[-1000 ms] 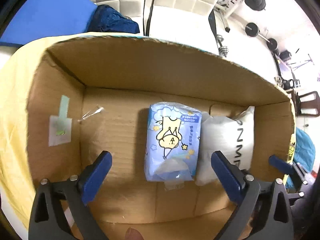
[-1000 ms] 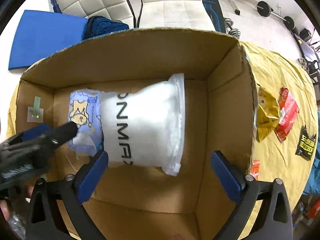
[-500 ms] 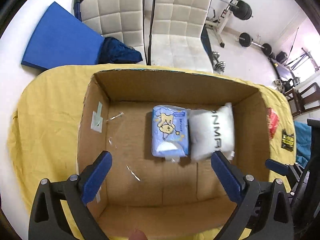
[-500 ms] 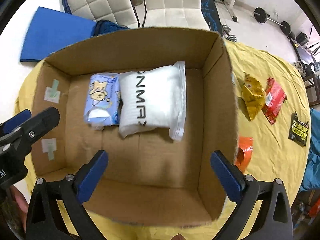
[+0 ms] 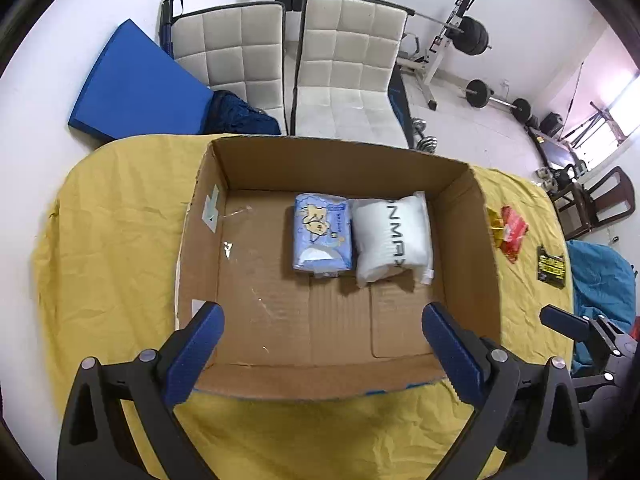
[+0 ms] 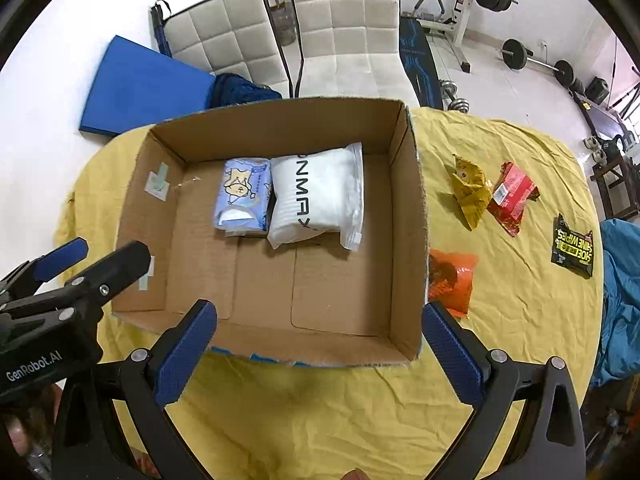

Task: Organize soft objects
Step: 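Lift both tools out of the box toward the remaining snack bags, then grasp the black shoe shine wipes with the right tool while the left tool grasps the yellow snack bag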

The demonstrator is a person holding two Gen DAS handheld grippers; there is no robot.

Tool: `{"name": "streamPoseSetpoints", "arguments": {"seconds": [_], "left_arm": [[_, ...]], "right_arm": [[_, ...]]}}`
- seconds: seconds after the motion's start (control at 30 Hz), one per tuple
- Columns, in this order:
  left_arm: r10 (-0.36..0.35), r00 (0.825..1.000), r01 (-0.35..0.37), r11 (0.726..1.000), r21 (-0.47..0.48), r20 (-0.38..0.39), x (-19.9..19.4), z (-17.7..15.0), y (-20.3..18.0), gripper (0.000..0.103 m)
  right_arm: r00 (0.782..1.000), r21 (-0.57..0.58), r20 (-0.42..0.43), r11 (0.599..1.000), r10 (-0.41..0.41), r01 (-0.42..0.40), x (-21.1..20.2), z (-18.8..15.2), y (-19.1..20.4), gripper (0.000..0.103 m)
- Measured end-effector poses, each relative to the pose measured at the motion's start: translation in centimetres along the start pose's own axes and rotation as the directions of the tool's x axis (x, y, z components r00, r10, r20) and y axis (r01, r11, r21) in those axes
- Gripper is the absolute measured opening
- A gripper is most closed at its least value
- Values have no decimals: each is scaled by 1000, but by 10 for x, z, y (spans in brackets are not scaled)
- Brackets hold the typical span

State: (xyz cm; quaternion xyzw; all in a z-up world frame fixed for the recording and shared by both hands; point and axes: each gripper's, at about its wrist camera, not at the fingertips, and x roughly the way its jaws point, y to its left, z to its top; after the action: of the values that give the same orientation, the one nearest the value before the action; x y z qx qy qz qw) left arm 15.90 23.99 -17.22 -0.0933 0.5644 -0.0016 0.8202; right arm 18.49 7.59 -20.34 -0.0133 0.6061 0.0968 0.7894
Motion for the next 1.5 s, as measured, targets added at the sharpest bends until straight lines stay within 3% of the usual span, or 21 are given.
{"name": "streamPoseSetpoints", "arguments": {"seconds": [0.23,0.4,0.63,0.77,0.93,1.07,1.17,1.4,1.43,1.5], "left_arm": [[19,999,-19,1000,-1,42,-25,-6,-17,102],[12,998,-13,1000,11,57,-36,-5,-48,102],[-39,999,36,994,99,33,-33,12,-137,102],[-72,997,73,982,172,-9,-12,28,-202,102],[-60,995,80,964,255,-84,32,46,-271,102],[-14,990,55,957,286,-141,77,55,-310,102],[13,982,39,961,273,-187,109,63,-325,102],[63,965,-5,974,226,-253,159,67,-333,102],[67,963,-8,975,222,-261,164,67,-332,102],[85,957,-22,975,223,-277,175,66,-333,102]], "right_arm": [[999,-7,7,999,44,-44,-15,-9,-12,103],[997,34,5,996,80,-80,-25,-13,-49,103],[998,154,18,986,67,-69,-47,-15,-159,103],[1000,171,-1,985,-11,11,-45,-14,-242,103],[990,65,-82,990,-116,122,-12,1,-341,103],[959,-145,-191,972,-211,185,43,17,-392,103],[930,-374,-210,904,-301,208,84,24,-404,103],[878,-667,-268,734,-397,129,169,30,-406,103],[870,-687,-276,717,-408,118,179,30,-407,103],[865,-681,-313,728,-392,84,194,32,-411,96]]}}
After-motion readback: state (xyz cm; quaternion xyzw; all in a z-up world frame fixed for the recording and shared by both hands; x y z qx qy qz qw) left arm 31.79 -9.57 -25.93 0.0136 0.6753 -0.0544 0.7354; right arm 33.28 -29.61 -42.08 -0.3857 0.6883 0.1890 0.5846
